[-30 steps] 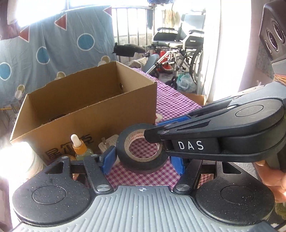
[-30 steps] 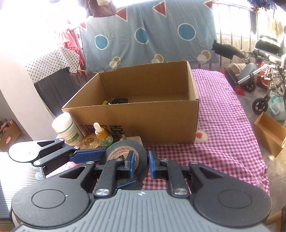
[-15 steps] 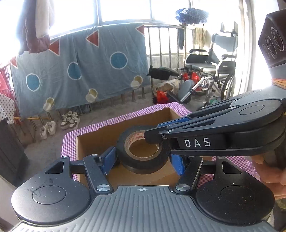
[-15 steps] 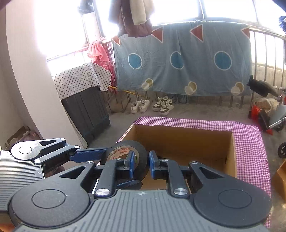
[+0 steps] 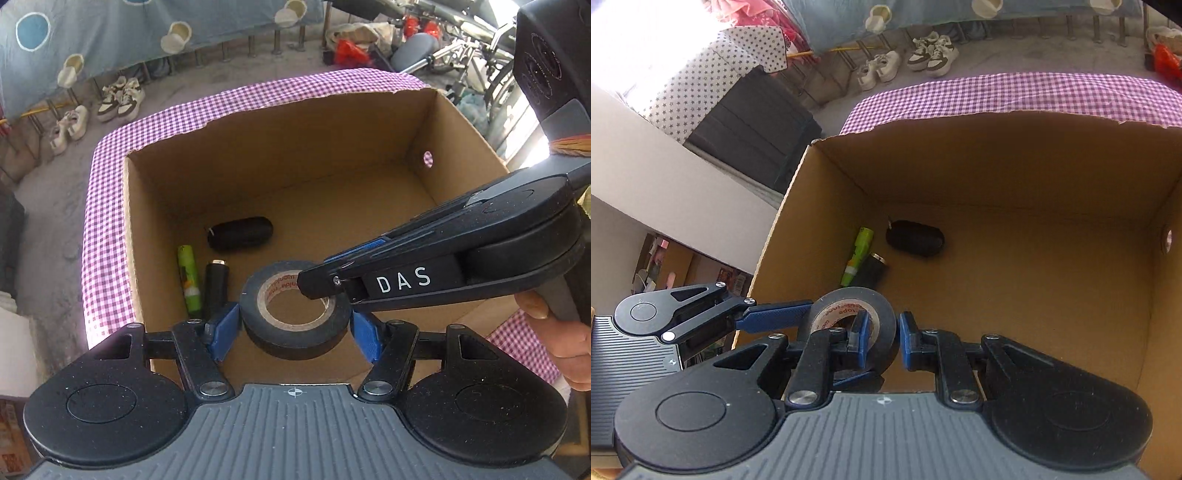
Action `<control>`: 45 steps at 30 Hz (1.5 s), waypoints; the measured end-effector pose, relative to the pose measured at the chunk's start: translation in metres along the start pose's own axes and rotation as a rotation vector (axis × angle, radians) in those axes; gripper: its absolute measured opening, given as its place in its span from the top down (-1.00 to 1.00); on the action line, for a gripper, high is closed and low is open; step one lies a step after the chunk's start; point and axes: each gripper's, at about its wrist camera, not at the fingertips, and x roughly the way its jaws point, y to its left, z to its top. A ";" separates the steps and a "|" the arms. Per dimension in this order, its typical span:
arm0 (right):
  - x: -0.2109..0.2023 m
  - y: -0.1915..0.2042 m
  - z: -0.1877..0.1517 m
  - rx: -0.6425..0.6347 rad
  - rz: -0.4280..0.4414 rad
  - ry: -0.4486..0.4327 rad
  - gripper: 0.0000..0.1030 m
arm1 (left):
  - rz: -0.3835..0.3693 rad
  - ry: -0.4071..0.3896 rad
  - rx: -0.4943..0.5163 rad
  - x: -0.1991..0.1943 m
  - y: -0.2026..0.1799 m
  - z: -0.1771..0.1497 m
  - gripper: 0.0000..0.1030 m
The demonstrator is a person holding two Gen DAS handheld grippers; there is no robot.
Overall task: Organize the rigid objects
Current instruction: 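Carry the tape roll into the box and open the right gripper, then move the right gripper to the pink plastic lid and close on its rim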
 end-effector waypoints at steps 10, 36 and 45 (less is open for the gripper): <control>0.050 -0.025 0.003 0.082 0.023 0.166 0.63 | 0.064 0.144 0.083 0.033 -0.011 -0.002 -0.26; -0.034 -0.052 -0.029 0.283 0.232 -0.123 0.57 | -0.002 -0.068 -0.024 -0.034 -0.009 -0.018 -0.28; -0.138 -0.026 -0.121 0.195 0.280 -0.348 0.52 | -0.021 -0.327 -0.037 -0.108 -0.021 -0.085 -0.39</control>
